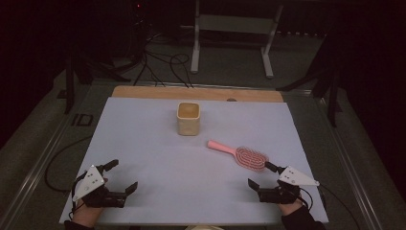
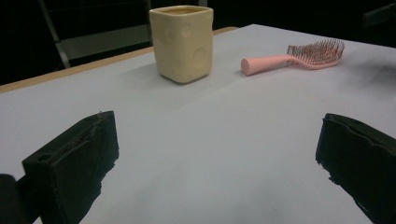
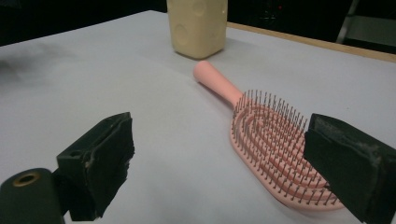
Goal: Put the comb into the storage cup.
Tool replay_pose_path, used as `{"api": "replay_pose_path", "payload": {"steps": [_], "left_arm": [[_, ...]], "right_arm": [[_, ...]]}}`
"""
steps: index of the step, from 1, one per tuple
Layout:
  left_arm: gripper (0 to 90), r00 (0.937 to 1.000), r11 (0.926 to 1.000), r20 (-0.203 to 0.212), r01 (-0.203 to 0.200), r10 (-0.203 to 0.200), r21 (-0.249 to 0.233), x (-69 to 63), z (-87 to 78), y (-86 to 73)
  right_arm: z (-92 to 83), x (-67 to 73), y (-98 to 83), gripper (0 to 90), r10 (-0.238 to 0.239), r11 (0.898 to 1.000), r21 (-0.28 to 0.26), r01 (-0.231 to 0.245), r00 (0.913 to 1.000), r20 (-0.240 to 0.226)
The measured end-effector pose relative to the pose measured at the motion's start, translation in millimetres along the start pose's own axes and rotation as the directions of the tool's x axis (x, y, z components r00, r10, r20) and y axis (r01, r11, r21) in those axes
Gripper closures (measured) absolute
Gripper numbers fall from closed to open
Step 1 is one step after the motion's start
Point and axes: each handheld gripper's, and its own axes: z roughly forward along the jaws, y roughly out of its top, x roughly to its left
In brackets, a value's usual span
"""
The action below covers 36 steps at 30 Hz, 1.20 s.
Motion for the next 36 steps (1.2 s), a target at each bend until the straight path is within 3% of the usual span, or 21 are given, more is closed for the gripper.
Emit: {"api": "replay_pose_path", "payload": {"steps": [15,36], "left_arm": [[0.1,0.9998,0.9996,0.005,0.021,-0.021,-0.018,2.3,-1.3,0.1],[0.1,0.9997,0.9996,0.011,0.021,-0.021,-0.016,0.6,-2.2,0.5]], "right_arm": [[-0.2,3.2,5.7,8.2,0.015,1.000,0.005,-0.015,0.9989,-0.044],[-14.8,11.0,37.6,8.3,-0.019,1.000,0.010,0.019,0.9994,-0.027]]}}
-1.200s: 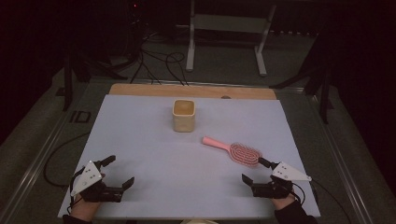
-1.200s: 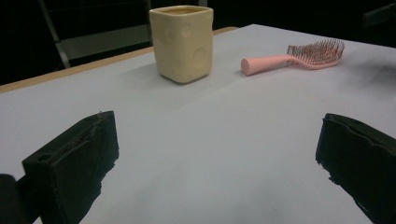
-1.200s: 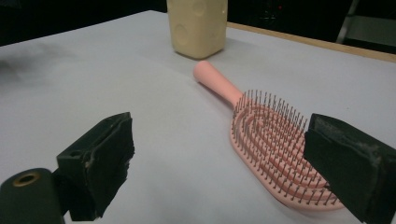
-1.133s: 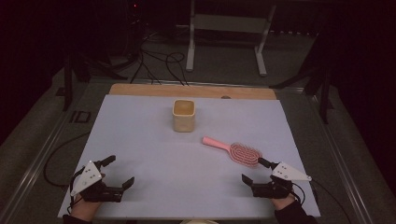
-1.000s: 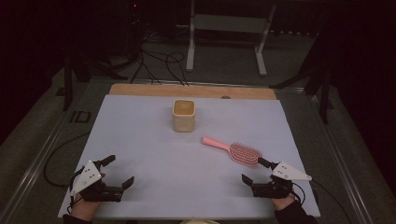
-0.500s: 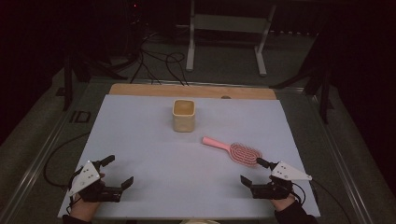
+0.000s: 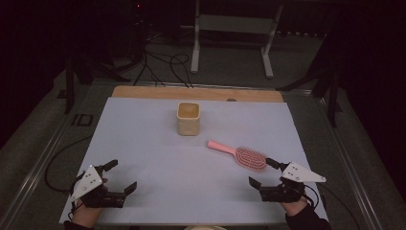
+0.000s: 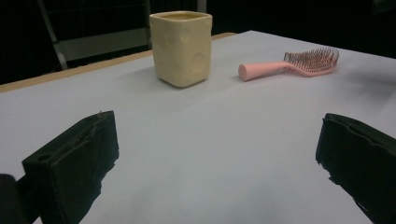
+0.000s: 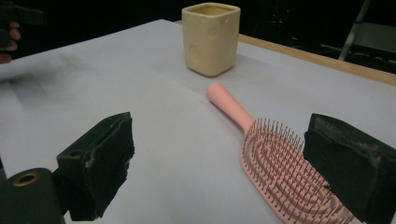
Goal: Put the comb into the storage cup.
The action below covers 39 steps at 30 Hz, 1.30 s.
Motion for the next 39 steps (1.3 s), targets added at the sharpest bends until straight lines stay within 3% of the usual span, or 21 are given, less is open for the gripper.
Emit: {"api": "replay_pose_path", "payload": {"steps": [9,18,28,39], "left_arm": [[0.1,1.0000,1.0000,0.001,0.002,-0.002,0.001,-0.1,-1.0,-0.1],[0.1,1.0000,1.0000,0.005,0.003,-0.003,0.001,0.3,-1.2,-0.3],[0.1,1.0000,1.0000,0.005,0.002,-0.002,0.002,0.0,-1.2,-0.1],[0.1,1.0000,1.0000,0.005,0.002,-0.002,0.001,-0.1,-1.5,-0.3]], "right_arm": [[-10.4,-1.9,32.6,8.7,-0.041,0.999,-0.013,0.042,0.9982,0.044],[-9.0,-2.0,57.9,8.7,-0.077,0.997,-0.023,0.078,0.9959,0.047],[4.2,-0.2,79.8,9.0,-0.100,0.995,-0.012,0.101,0.9943,0.035],[29.7,1.9,96.0,9.0,-0.130,0.991,0.009,0.130,0.9915,0.005]]}}
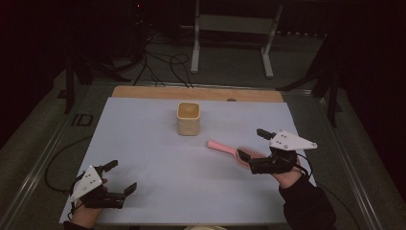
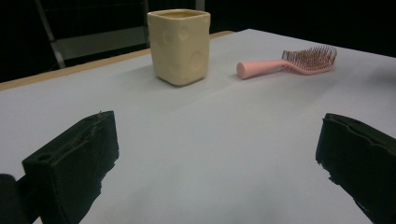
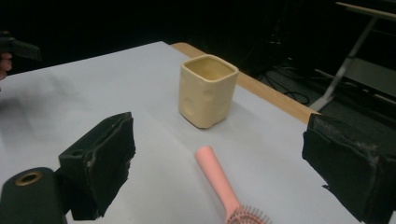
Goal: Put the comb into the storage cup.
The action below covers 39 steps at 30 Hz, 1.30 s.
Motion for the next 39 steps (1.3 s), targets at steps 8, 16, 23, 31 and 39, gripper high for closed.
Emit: {"api": "replay_pose_path", "payload": {"steps": [8,16,23,31,39], "left_arm": [[0.1,1.0000,1.0000,0.001,0.000,0.000,0.000,0.4,-0.2,-0.3],[0.1,1.0000,1.0000,0.005,-0.007,0.007,0.005,0.3,0.6,-0.5],[0.1,1.0000,1.0000,0.008,-0.005,0.005,0.003,0.4,0.4,-0.4],[0.1,1.0000,1.0000,0.009,0.000,0.000,0.004,0.7,0.5,-1.0],[0.1,0.9999,1.0000,0.011,-0.005,0.004,0.005,0.7,0.6,-0.9]], "right_arm": [[16.9,0.7,7.3,9.0,-0.011,1.000,0.015,0.011,0.9997,-0.022],[35.9,0.1,8.9,9.1,-0.004,0.999,0.036,0.006,0.9990,-0.044],[55.6,1.1,6.7,10.0,-0.004,0.998,0.062,0.008,0.9981,-0.061],[80.2,-0.4,-0.3,14.4,0.006,0.994,0.107,0.002,0.9971,-0.076],[102.0,-4.3,-11.8,19.4,0.027,0.987,0.157,-0.011,0.9949,-0.097]]}}
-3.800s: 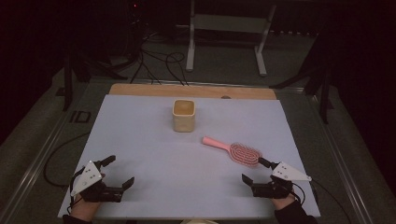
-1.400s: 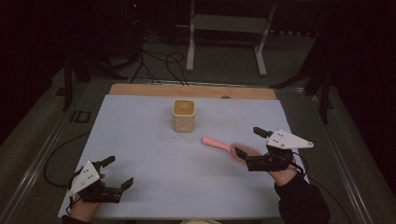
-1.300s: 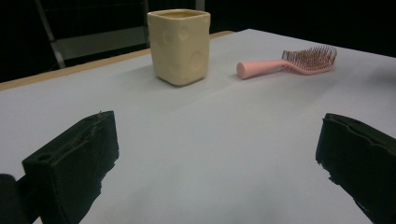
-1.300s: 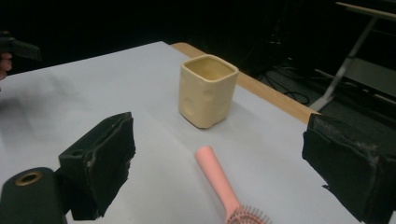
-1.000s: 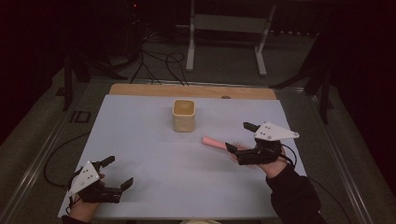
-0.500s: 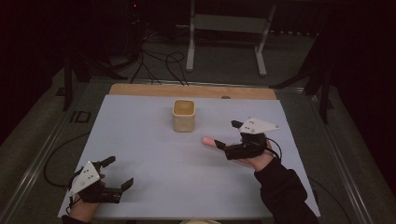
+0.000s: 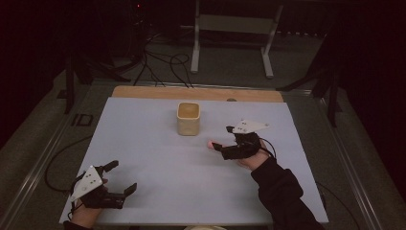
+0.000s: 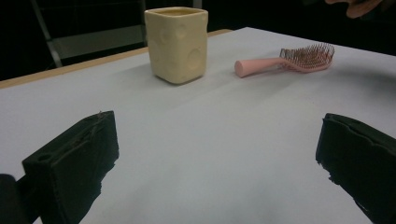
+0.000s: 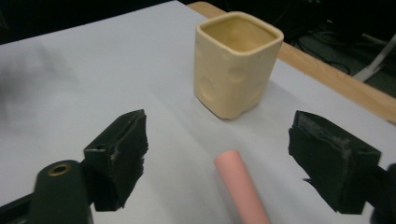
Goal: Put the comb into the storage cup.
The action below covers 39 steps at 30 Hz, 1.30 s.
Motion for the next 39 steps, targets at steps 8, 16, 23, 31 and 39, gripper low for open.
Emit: {"api": "replay_pose_path", "payload": {"steps": [8,16,23,31,39], "left_arm": [[0.1,1.0000,1.0000,0.002,-0.001,0.001,0.002,-0.2,0.2,-0.2],[0.1,1.0000,1.0000,0.003,-0.002,0.002,0.003,-0.2,0.3,-0.4],[0.1,1.0000,1.0000,0.007,-0.001,0.001,0.003,-0.2,0.6,-0.4],[0.1,1.0000,1.0000,0.007,0.000,0.000,0.004,-0.3,1.0,-0.6],[0.1,1.0000,1.0000,0.009,-0.002,0.002,0.005,-0.2,1.0,-0.6]], "right_arm": [[19.5,-8.7,-6.6,26.9,0.021,0.999,0.039,-0.020,0.9998,-0.009],[37.9,-16.2,-12.8,39.5,0.042,0.996,0.079,-0.042,0.9991,0.011],[49.6,-22.5,-17.9,55.5,0.049,0.991,0.123,-0.056,0.9969,0.062],[60.9,-25.9,-20.9,69.8,0.049,0.983,0.171,-0.063,0.9950,0.087],[73.0,-29.5,-20.1,79.5,0.057,0.975,0.209,-0.079,0.9927,0.107]]}}
